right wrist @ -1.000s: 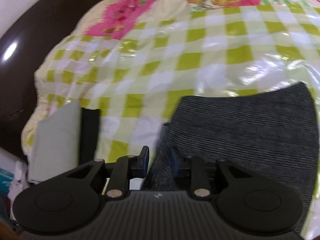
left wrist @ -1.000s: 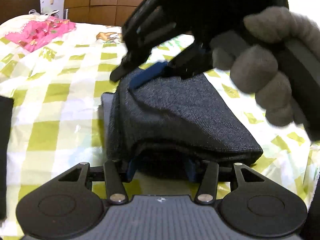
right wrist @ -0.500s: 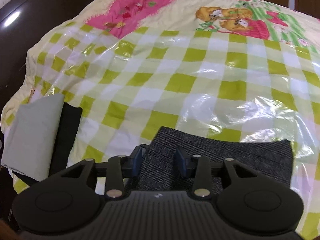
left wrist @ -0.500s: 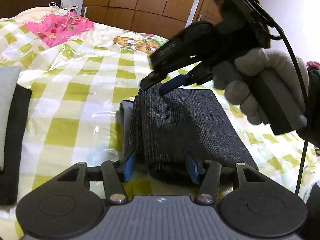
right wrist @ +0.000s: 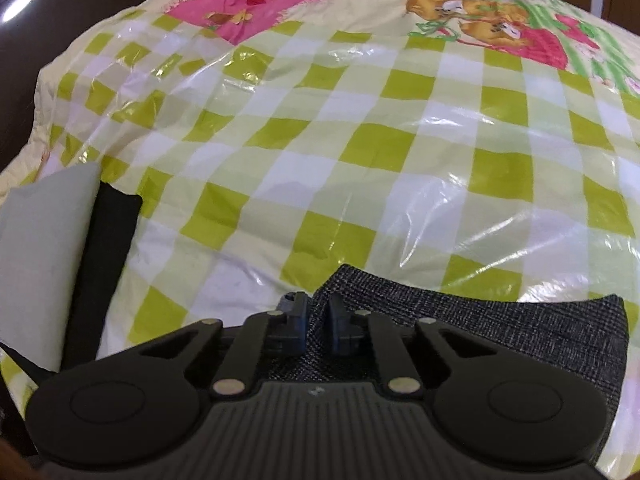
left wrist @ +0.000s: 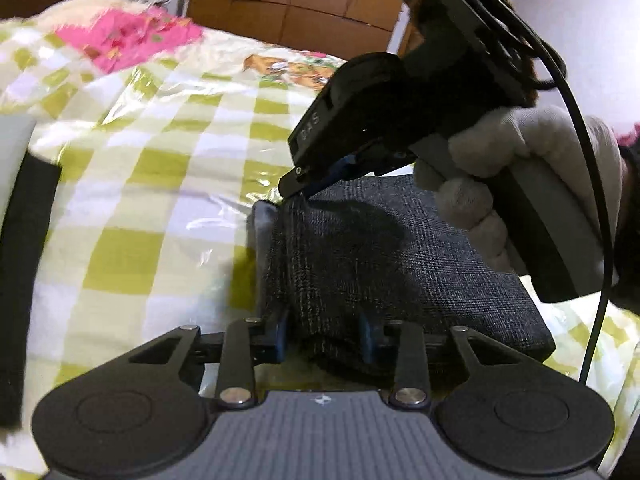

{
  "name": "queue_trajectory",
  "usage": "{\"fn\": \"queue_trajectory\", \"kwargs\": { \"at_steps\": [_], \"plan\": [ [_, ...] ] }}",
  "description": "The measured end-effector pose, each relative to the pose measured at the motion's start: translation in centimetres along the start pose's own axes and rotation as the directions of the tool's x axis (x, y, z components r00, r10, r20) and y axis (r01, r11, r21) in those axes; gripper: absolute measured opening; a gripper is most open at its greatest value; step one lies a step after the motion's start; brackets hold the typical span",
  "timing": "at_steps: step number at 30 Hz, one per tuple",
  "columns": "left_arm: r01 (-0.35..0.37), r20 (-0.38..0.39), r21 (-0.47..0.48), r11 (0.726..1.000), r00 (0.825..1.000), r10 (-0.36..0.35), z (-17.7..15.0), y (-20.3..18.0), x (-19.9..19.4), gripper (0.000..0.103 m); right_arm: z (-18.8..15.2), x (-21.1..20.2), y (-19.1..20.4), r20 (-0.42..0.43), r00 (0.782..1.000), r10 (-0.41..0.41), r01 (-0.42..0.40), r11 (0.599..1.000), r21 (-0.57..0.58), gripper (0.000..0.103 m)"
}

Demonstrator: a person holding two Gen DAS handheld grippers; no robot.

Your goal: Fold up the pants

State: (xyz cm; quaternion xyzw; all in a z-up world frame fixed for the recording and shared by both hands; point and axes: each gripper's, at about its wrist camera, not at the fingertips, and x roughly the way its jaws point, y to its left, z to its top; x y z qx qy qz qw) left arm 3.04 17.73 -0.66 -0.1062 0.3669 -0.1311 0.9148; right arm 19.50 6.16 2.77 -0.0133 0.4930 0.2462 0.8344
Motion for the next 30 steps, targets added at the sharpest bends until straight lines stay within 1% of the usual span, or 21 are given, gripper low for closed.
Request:
{"fn": "queue_trajectory", "kwargs": {
  "at_steps": [1,3,5,7,8,9,12,15,17,19,22,23,24,26,28,30],
  "plan": [
    [0.003,-0.001,-0.014,1.000,1.000,-0.003,-0.1,0.1,-0.1,0.048,0.0,0.1,0.1,0.003,1.000,0.000,0.000,1.000,0.000,0.012],
    [0.004,-0.002,-0.037,0.999,1.000,-0.004,-0.3,0.4,-0.3,0.050,0.1,0.2,0.3,0.015,1.000,0.012,-0.012,1.000,-0.003,0.016],
    [0.001,-0.005,-0.044,0.999,1.000,-0.001,0.0,0.3,-0.6,0.051,0.3,0.3,0.6,0.028,0.999,0.023,-0.022,1.000,-0.022,0.016],
    [-0.008,-0.005,-0.036,0.999,1.000,0.008,0.2,0.0,-1.0,0.051,0.5,0.9,0.8,0.025,0.998,0.064,-0.064,0.998,-0.027,0.016],
    [-0.020,-0.002,-0.024,1.000,1.000,0.020,0.4,-0.2,-1.4,0.051,0.5,1.4,0.7,0.005,0.997,0.075,-0.075,0.997,-0.007,0.012],
    [-0.033,0.004,-0.007,0.999,0.999,0.033,0.6,-0.5,-1.7,0.051,0.5,1.5,0.5,0.009,0.997,0.082,-0.082,0.996,0.025,0.012],
    [-0.080,0.024,0.036,0.996,0.997,0.079,1.0,-1.0,-3.2,0.051,0.4,-0.7,0.0,0.104,0.985,0.139,-0.145,0.988,0.053,0.012],
    [-0.108,0.052,0.063,0.992,0.993,0.105,1.9,-1.6,-4.0,0.051,0.6,-4.4,-0.4,0.194,0.967,0.165,-0.174,0.984,0.027,0.013],
    [-0.107,0.083,0.079,0.991,0.991,0.100,2.8,-2.2,-4.4,0.051,0.1,-7.1,-1.3,0.238,0.960,0.149,-0.155,0.988,0.007,0.014],
    [-0.100,0.105,0.115,0.988,0.991,0.088,3.6,-3.1,-4.0,0.052,-1.0,-9.4,-2.9,0.270,0.955,0.126,-0.134,0.991,0.014,0.015],
    [-0.074,0.109,0.180,0.981,0.993,0.055,4.5,-4.5,-2.1,0.053,-4.1,-11.6,-6.8,0.274,0.960,0.053,-0.080,0.993,0.086,0.015],
    [-0.064,0.101,0.192,0.979,0.994,0.045,4.9,-4.9,-1.3,0.053,-5.2,-11.9,-8.1,0.263,0.964,0.022,-0.055,0.992,0.115,0.019],
    [-0.059,0.091,0.204,0.977,0.995,0.041,5.0,-5.2,-0.4,0.053,-6.4,-12.0,-9.6,0.247,0.969,-0.013,-0.025,0.988,0.151,0.025],
    [-0.074,0.072,0.222,0.972,0.996,0.059,5.3,-5.4,1.3,0.053,-8.2,-11.8,-12.4,0.216,0.975,-0.058,0.006,0.972,0.234,0.028],
    [-0.077,0.046,0.233,0.969,0.997,0.069,5.3,-5.4,2.6,0.053,-9.9,-11.1,-14.8,0.193,0.980,-0.057,-0.009,0.946,0.325,0.028],
    [-0.084,0.020,0.234,0.969,0.996,0.081,5.1,-5.1,3.6,0.053,-10.7,-9.9,-16.6,0.181,0.983,-0.026,-0.049,0.917,0.396,0.032]
  ]
}}
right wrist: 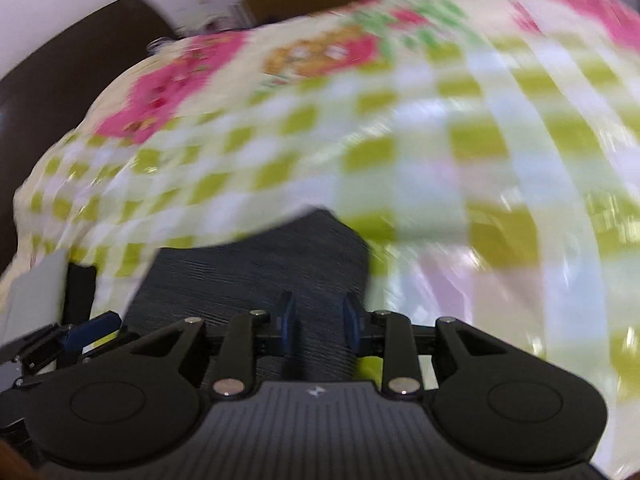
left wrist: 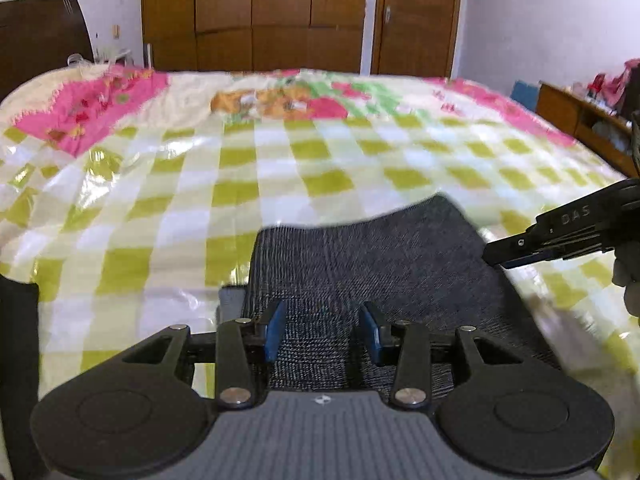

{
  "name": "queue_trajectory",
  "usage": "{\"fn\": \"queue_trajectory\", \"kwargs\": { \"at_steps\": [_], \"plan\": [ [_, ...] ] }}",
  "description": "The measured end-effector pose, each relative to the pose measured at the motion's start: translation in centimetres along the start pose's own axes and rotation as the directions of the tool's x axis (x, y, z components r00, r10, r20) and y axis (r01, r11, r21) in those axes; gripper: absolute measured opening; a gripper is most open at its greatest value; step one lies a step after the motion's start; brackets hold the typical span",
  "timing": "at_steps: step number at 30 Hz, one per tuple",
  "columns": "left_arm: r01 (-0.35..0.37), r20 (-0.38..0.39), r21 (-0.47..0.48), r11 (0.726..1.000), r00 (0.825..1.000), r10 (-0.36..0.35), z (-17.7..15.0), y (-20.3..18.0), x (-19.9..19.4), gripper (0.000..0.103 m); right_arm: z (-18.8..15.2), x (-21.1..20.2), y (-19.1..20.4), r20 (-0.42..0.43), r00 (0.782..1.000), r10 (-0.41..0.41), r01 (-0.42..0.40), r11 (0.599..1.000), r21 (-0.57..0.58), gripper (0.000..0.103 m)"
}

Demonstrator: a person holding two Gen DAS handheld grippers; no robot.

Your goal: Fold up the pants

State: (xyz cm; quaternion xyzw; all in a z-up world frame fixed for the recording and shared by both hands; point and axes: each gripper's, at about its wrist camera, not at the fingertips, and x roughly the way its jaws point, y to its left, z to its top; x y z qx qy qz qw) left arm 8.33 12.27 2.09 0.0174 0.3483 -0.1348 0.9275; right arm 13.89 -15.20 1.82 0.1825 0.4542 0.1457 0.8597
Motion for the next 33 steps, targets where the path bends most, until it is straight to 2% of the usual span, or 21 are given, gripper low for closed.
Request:
{"fn": "queue_trajectory", "kwargs": {
  "at_steps": [2,3,5,8,11,14,17,20,22,26,29,33],
  "plan": [
    [-0.003,-0.009,0.007,1.000,1.000,0.003,-0.2,0.0,0.5,0.053,0.0,1.4,-0.9,-0.019,0.999,0.044,-0.043,0.998,0.051,0.035],
    [-0.003,-0.010,0.012,1.000,1.000,0.003,-0.3,-0.1,0.4,0.054,0.1,2.2,-0.8,-0.020,0.998,0.064,-0.062,0.996,0.063,0.040],
    [-0.007,-0.017,0.017,1.000,1.000,0.007,-0.4,-0.2,0.6,0.057,0.6,3.3,-0.1,-0.015,0.998,0.059,-0.058,0.998,0.033,0.045],
    [-0.013,-0.026,0.014,1.000,1.000,0.013,0.0,-0.4,1.5,0.057,2.2,4.9,0.6,-0.022,0.999,0.042,-0.041,0.999,0.010,0.036],
    [-0.020,-0.027,-0.042,0.999,0.999,0.018,0.5,-0.8,2.0,0.060,4.1,6.1,1.0,-0.029,0.999,0.024,-0.024,1.000,-0.015,0.029],
    [-0.047,-0.022,-0.026,0.999,0.999,0.046,0.4,-1.7,2.1,0.063,5.5,7.4,2.0,-0.036,0.999,-0.011,0.008,0.996,-0.088,0.029],
    [-0.037,-0.020,-0.044,0.998,0.999,0.036,0.5,-1.7,1.0,0.063,5.4,6.1,2.3,-0.014,0.999,-0.032,0.030,0.992,-0.126,0.029],
    [-0.055,0.014,-0.056,0.997,0.998,0.056,0.7,-1.5,-0.6,0.063,3.7,2.1,3.1,0.100,0.993,-0.062,0.082,0.975,-0.209,0.030],
    [-0.081,0.033,-0.062,0.995,0.996,0.083,1.1,-1.2,-1.1,0.063,2.1,-0.1,3.6,0.119,0.992,-0.033,0.062,0.968,-0.245,0.031],
    [-0.147,0.030,-0.118,0.982,0.988,0.151,1.5,0.9,-1.6,0.063,-1.2,-2.2,4.9,0.083,0.996,0.032,-0.007,0.956,-0.294,0.031],
    [-0.190,0.013,-0.114,0.975,0.981,0.192,1.6,1.8,-1.3,0.063,-3.2,-1.9,6.3,0.061,0.995,0.078,-0.050,0.930,-0.363,0.031],
    [-0.185,-0.029,-0.109,0.977,0.983,0.183,1.7,2.0,0.5,0.063,-4.5,-0.6,6.7,-0.009,0.995,0.103,-0.100,0.935,-0.340,0.031]
  ]
}}
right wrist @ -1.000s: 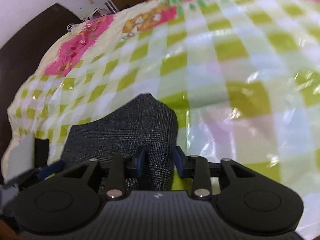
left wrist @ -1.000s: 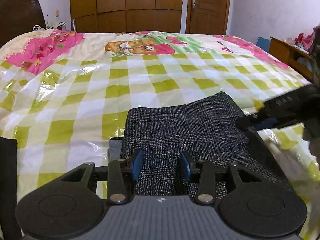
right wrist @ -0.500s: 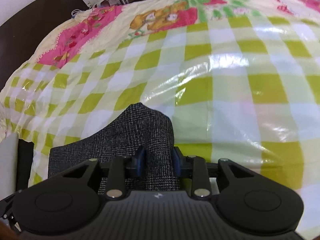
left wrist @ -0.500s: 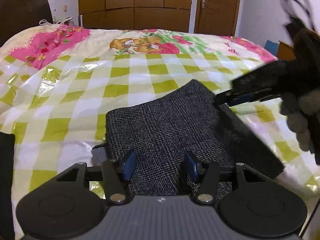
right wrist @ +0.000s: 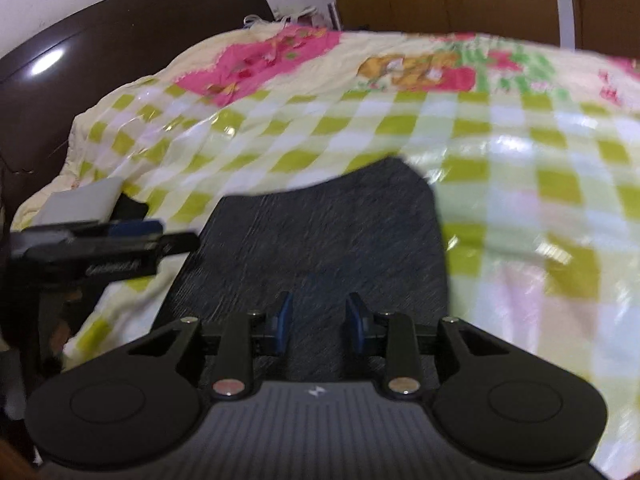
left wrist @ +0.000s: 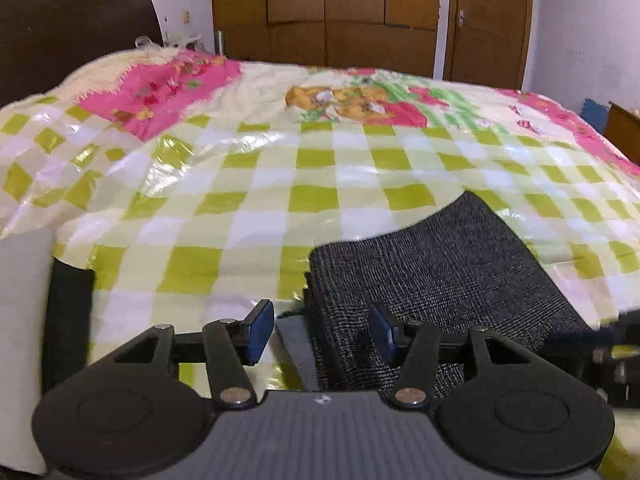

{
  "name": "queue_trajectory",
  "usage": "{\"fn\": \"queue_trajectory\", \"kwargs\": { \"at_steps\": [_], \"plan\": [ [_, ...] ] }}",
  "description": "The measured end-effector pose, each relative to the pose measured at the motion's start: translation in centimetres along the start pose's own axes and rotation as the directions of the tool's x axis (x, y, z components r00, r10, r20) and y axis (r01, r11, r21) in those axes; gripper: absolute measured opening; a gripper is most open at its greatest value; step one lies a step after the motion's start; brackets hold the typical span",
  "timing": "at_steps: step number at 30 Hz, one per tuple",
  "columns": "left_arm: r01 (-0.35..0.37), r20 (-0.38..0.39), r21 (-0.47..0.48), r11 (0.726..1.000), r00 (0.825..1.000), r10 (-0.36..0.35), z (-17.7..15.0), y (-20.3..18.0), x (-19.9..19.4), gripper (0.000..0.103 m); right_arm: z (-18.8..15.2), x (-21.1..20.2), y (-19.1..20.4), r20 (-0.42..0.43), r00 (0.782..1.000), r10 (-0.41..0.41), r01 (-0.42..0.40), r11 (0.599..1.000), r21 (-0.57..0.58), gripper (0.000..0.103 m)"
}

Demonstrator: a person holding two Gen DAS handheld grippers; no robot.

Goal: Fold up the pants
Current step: 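Grasp the folded trouser edge with the right gripper while the left gripper pinches the stack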

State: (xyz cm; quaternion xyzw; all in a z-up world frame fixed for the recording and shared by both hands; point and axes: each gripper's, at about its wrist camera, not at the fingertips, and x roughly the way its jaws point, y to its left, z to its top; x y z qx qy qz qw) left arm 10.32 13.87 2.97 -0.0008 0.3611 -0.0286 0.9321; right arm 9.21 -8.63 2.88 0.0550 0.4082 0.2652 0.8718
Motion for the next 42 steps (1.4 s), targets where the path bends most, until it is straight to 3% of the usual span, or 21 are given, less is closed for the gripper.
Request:
{"fn": "queue_trajectory", "kwargs": {
  "at_steps": [4,9,13,16,20,21,24,29,30,33,37,38,40,42],
  "plan": [
    [-0.032,-0.044,0.028,0.999,0.998,0.033,-0.4,0.2,2.0,0.074,-0.7,0.4,0.9,-0.021,1.000,-0.010,0.009,0.999,-0.047,0.031],
    [-0.028,-0.035,0.022,0.999,0.999,0.029,0.3,1.0,1.3,0.073,-0.7,-0.6,1.7,-0.007,0.999,0.044,-0.044,0.998,-0.043,0.031],
    [0.010,-0.006,0.016,1.000,1.000,-0.010,1.3,1.1,1.1,0.073,-1.7,-1.3,4.7,0.009,0.997,0.079,-0.077,0.987,-0.138,0.032],
    [0.031,-0.030,0.051,0.998,0.999,-0.030,2.6,0.7,2.8,0.074,-2.6,-1.0,7.2,-0.003,0.995,0.103,-0.101,0.969,-0.224,0.041],
    [0.053,-0.079,0.083,0.995,0.996,-0.046,3.8,0.2,5.6,0.074,-3.7,0.5,9.6,0.000,0.999,0.043,-0.041,0.943,-0.331,0.044],
    [0.064,-0.089,0.080,0.995,0.994,-0.057,4.0,0.2,5.9,0.073,-3.8,1.0,9.9,-0.001,1.000,0.028,-0.027,0.939,-0.343,0.044],
    [0.102,-0.114,0.055,0.993,0.989,-0.095,4.6,0.7,6.7,0.054,-4.1,1.9,10.3,-0.019,1.000,0.008,-0.015,0.928,-0.372,0.044],
    [0.118,-0.114,0.056,0.991,0.987,-0.111,5.1,1.1,6.1,0.048,-4.5,1.6,10.9,0.003,1.000,-0.008,0.008,0.906,-0.423,0.044],
    [0.121,-0.113,0.046,0.992,0.987,-0.115,5.1,1.2,6.0,0.049,-4.7,1.6,11.2,0.011,1.000,-0.013,0.017,0.899,-0.437,0.044],
    [0.102,-0.132,0.038,0.994,0.987,-0.096,5.0,1.5,6.7,0.069,-4.9,2.4,11.5,0.003,1.000,-0.014,0.014,0.895,-0.446,0.046],
    [0.114,-0.140,0.031,0.993,0.984,-0.109,4.9,1.6,7.3,0.070,-5.1,2.5,12.2,0.023,1.000,-0.014,0.023,0.877,-0.480,0.052],
    [0.111,-0.140,0.043,0.993,0.985,-0.104,4.9,1.5,7.3,0.069,-5.2,2.6,12.3,0.021,1.000,-0.015,0.023,0.873,-0.487,0.052],
    [0.143,-0.149,0.043,0.989,0.980,-0.136,5.2,1.5,7.4,0.045,-5.2,3.2,12.3,0.031,0.998,-0.048,0.057,0.866,-0.496,0.052],
    [0.167,-0.153,0.029,0.985,0.975,-0.161,5.6,1.5,7.2,0.038,-4.7,3.4,11.8,0.020,0.999,-0.049,0.052,0.890,-0.453,0.046]
  ]
}}
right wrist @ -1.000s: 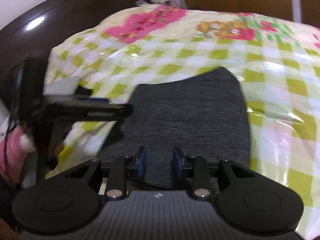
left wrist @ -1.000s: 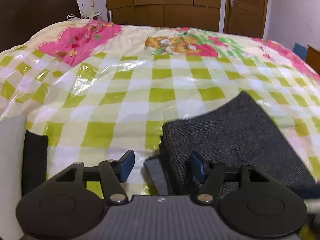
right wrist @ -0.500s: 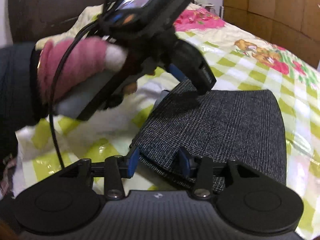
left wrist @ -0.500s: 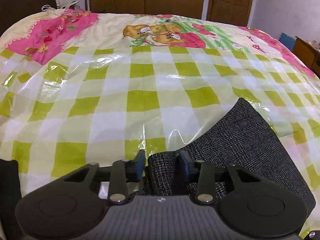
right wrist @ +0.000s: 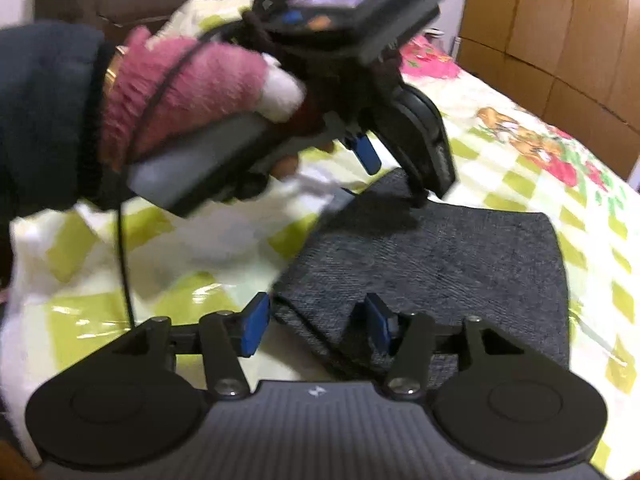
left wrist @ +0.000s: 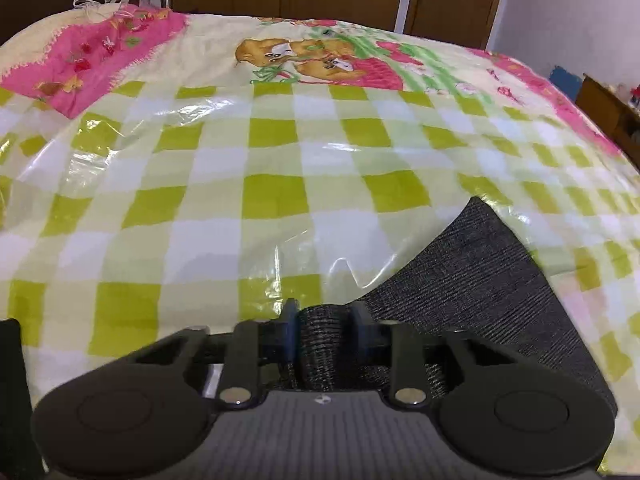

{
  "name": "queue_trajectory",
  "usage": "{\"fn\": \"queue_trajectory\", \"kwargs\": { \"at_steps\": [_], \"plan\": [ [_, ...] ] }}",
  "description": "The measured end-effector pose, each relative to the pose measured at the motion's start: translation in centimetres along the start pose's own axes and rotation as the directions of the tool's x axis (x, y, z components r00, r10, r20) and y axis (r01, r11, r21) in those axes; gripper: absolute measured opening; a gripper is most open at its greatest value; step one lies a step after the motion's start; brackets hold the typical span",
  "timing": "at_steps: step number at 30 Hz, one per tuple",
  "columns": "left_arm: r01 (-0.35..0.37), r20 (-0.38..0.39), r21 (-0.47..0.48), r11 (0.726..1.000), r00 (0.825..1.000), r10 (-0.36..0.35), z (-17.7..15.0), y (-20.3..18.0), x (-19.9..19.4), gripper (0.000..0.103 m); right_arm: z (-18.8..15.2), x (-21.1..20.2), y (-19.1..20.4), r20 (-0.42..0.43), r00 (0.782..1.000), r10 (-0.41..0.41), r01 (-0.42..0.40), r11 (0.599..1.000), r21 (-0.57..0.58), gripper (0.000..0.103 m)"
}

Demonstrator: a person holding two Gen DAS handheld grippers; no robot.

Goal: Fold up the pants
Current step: 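Grasp the folded trouser edge with the right gripper while the left gripper pinches the stack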

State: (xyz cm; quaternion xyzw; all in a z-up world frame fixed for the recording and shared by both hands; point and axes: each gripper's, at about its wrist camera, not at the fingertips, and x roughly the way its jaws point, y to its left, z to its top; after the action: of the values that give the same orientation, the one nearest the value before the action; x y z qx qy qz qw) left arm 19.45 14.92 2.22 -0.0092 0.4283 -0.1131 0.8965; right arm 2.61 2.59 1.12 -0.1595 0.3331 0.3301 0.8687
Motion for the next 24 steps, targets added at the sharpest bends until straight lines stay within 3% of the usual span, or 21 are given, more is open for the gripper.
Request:
{"fn": "queue_trajectory", "kwargs": {
  "at_steps": [5,8,13,15,18,21,24],
  "plan": [
    [0.013,0.031,0.010,1.000,0.999,-0.013,0.2,-0.2,-1.1,0.032,0.1,-1.6,-2.9,0.002,0.993,0.116,-0.114,0.970,0.217,0.016],
    [0.038,0.067,-0.012,0.999,0.997,-0.037,0.3,0.3,-2.4,0.030,0.7,-3.0,-4.0,0.033,0.991,0.131,-0.135,0.953,0.270,0.011],
    [0.051,0.162,-0.085,0.995,0.986,-0.037,-0.7,1.7,-5.3,0.030,2.0,-6.3,-4.0,0.125,0.985,0.120,-0.147,0.962,0.231,0.010],
    [0.028,0.173,-0.130,0.991,0.985,-0.005,-2.1,2.7,-5.0,0.030,2.1,-6.4,-3.5,0.143,0.982,0.126,-0.154,0.967,0.202,0.009],
    [-0.006,0.143,-0.213,0.977,0.989,0.038,-5.0,4.4,-3.7,0.031,1.4,-3.7,-1.4,0.077,0.985,0.154,-0.164,0.976,0.143,0.009],
    [0.021,0.168,-0.279,0.960,0.985,0.027,-7.0,5.8,-3.4,0.033,-0.4,-1.0,0.9,-0.005,0.986,0.168,-0.167,0.984,0.066,0.009],
    [0.010,0.183,-0.288,0.957,0.982,0.045,-7.2,6.2,-3.6,0.036,-0.9,-0.2,1.9,-0.005,0.987,0.159,-0.159,0.987,0.004,0.010]
  ]
}}
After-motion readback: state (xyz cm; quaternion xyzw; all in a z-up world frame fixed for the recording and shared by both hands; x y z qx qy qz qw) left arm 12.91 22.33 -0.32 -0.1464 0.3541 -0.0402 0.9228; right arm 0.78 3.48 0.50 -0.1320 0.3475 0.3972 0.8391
